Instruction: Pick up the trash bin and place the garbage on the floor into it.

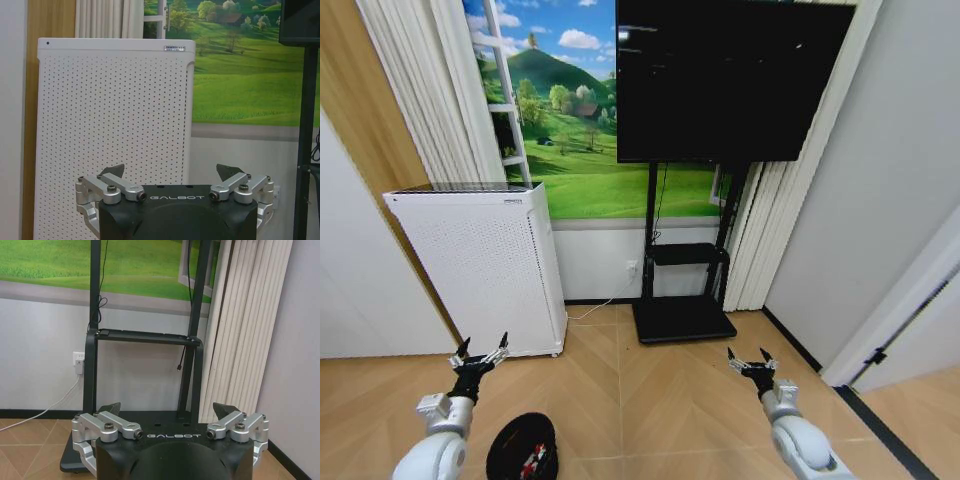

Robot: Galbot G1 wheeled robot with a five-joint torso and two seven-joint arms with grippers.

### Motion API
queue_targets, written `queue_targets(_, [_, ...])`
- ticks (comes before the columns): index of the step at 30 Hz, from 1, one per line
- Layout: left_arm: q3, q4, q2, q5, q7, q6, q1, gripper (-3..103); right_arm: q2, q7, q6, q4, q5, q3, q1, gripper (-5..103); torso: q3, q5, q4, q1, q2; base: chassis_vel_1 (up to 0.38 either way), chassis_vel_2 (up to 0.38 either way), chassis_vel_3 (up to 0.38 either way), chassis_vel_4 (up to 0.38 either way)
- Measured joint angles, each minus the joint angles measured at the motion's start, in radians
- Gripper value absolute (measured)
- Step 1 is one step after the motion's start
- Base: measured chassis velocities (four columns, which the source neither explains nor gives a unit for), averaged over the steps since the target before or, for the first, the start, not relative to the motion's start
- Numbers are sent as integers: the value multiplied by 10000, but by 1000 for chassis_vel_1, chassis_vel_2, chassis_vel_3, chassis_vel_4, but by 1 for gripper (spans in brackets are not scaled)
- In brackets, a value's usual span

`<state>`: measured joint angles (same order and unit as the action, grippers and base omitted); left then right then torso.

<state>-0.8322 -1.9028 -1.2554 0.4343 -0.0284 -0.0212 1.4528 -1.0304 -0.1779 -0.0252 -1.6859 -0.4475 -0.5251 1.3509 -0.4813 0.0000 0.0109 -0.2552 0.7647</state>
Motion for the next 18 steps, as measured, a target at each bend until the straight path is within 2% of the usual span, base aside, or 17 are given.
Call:
queue_targets(10, [0,0,0,0,0,0,0,100,0,0,0,0,0,0,0,100,18,2,2,8,-32,58,-67,-59,64])
queue_targets(18, [-1,0,-1,0,0,0,1,100,0,0,0,0,0,0,0,100,40,-5,-3,27,-66,201,-192,-195,205])
